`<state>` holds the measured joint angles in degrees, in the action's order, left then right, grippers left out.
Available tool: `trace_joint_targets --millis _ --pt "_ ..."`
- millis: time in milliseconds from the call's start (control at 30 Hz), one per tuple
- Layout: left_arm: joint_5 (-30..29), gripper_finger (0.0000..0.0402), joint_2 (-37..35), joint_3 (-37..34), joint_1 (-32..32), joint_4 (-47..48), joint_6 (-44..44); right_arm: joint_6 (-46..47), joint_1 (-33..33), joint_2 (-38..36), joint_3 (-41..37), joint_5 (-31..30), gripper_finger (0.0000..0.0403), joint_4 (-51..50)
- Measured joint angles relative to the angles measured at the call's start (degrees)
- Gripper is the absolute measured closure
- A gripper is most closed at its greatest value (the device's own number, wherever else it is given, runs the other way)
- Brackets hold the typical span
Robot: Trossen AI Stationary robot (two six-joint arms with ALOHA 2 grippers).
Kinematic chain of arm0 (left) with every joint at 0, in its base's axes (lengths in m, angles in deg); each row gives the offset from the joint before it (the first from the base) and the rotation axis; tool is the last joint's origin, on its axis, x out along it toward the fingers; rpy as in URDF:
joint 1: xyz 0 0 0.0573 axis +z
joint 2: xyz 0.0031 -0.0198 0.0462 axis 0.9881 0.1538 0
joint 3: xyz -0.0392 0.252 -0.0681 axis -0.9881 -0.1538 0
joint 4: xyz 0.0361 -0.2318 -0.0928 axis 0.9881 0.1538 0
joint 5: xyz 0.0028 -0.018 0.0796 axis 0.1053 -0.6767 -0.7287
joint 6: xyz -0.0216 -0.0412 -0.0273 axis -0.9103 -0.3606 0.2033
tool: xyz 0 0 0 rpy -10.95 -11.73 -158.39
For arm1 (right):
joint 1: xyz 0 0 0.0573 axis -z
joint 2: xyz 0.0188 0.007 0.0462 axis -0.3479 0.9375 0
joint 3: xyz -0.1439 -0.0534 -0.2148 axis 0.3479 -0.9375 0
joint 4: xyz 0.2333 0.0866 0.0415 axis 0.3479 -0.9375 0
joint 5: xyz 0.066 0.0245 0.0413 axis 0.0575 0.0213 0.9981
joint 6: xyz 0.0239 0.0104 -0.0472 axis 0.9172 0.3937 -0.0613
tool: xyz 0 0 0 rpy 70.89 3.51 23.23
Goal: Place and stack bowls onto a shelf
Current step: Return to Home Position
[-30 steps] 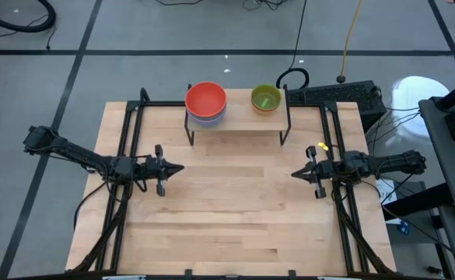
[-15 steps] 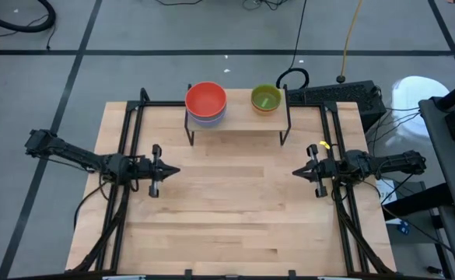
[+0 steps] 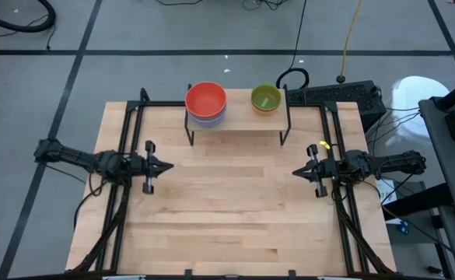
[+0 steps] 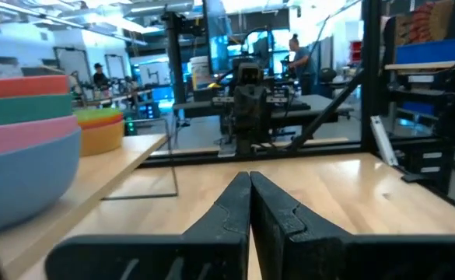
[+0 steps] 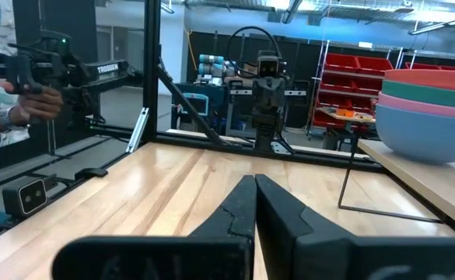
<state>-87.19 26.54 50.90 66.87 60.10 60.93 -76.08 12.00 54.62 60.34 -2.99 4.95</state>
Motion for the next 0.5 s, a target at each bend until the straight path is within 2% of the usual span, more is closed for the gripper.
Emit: trace_joint_targets --millis 300,500 --pt "1.5 0.0395 -11.2 0.0 5.5 12.4 -0.6 0.0 0.0 0.0 0.0 0.0 0.0401 0.0" --pt "3.2 0.0394 -11.4 0.1 9.6 15.9 -1.8 0.0 0.0 0.0 0.0 0.0 0.0401 0.0"
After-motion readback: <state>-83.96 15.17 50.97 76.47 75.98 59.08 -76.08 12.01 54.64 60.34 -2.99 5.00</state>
